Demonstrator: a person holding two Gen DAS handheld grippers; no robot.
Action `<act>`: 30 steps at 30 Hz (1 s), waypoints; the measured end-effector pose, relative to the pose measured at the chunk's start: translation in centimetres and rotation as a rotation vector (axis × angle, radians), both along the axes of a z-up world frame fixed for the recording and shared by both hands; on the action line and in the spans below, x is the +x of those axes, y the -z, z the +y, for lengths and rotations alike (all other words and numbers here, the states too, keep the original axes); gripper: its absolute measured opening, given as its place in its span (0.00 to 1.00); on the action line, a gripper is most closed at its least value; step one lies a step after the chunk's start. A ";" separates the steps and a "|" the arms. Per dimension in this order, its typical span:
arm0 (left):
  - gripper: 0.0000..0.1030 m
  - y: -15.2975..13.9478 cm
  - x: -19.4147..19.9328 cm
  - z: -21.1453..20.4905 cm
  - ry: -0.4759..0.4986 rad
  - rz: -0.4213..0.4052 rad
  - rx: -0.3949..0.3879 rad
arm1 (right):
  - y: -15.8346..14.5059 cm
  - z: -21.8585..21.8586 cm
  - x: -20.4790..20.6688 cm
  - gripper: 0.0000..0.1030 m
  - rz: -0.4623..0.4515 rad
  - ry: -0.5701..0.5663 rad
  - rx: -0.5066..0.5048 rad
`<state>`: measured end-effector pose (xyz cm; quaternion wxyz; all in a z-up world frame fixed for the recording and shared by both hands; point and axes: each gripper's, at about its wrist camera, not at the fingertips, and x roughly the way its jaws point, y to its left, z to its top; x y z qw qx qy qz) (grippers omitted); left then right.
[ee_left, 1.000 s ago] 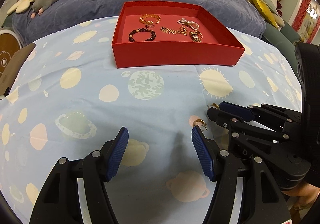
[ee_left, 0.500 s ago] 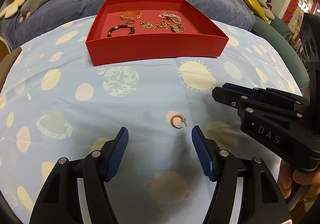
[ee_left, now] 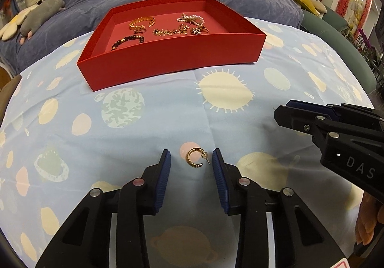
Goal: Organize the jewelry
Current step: 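Grasp a gold hoop earring with the left tool while the right tool grasps the other, then carry both hoop earrings into the red box and open both tools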
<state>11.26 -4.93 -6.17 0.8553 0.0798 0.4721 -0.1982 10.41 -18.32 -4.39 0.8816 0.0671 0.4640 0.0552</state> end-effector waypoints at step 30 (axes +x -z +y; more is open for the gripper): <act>0.00 -1.6 0.7 1.8 -0.048 0.010 -0.056 | -1.5 -0.3 -0.6 0.17 -0.031 0.005 0.020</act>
